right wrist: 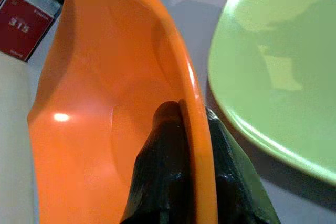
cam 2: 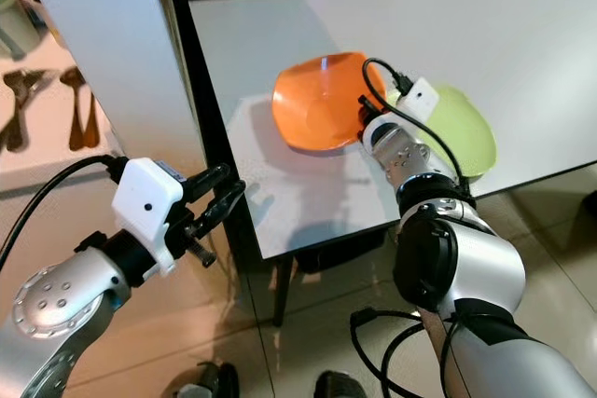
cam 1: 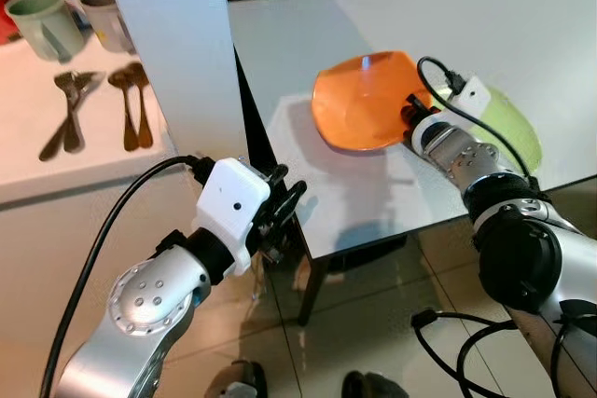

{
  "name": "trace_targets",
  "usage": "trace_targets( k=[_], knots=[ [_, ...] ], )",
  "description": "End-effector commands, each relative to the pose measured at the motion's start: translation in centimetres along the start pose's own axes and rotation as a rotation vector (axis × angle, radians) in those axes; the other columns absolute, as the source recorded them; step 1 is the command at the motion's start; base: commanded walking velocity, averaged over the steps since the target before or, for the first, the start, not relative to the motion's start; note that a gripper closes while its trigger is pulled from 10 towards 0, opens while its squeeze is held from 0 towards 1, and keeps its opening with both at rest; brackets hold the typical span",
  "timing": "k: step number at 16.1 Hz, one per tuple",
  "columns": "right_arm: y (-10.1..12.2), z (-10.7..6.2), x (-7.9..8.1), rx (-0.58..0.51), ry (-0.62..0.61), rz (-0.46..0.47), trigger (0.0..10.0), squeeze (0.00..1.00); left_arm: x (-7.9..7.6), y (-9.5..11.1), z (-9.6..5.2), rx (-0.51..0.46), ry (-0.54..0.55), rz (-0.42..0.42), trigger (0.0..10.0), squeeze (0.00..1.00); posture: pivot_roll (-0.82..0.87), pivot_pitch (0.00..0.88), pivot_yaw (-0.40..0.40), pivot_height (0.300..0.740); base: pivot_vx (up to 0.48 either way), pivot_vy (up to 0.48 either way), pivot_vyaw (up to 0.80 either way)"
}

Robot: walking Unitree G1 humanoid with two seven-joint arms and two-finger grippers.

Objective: Setting the table

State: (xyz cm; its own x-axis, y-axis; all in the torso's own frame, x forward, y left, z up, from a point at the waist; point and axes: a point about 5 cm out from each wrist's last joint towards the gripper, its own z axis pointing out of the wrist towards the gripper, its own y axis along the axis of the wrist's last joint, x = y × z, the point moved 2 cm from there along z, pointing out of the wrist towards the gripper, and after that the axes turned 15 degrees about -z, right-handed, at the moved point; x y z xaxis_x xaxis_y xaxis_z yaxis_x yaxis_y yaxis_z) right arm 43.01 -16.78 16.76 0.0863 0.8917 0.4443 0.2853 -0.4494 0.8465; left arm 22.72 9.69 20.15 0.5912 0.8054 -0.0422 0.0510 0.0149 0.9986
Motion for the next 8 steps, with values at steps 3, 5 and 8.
trace_targets(
  k=[3,5,8],
  knots=[
    [1.22,0.01,0.45,-0.032,-0.015,0.016,10.0,0.00,-0.51,0.22,-0.64,0.009,-0.016,-0.005,10.0,0.00,0.14,0.225,-0.031,0.740,0.000,0.000,0.00],
    [0.88,0.05,0.66,-0.016,-0.009,0.023,10.0,0.31,-0.76,0.28,-0.62,0.015,-0.030,-0.013,10.0,0.00,0.14,0.227,-0.032,0.740,0.000,0.000,0.00],
    [0.50,0.08,0.71,0.000,-0.007,0.022,10.0,1.00,-0.75,0.36,-0.52,0.020,-0.027,-0.016,10.0,0.00,0.15,0.228,-0.038,0.740,0.000,0.000,0.00]
  ],
)
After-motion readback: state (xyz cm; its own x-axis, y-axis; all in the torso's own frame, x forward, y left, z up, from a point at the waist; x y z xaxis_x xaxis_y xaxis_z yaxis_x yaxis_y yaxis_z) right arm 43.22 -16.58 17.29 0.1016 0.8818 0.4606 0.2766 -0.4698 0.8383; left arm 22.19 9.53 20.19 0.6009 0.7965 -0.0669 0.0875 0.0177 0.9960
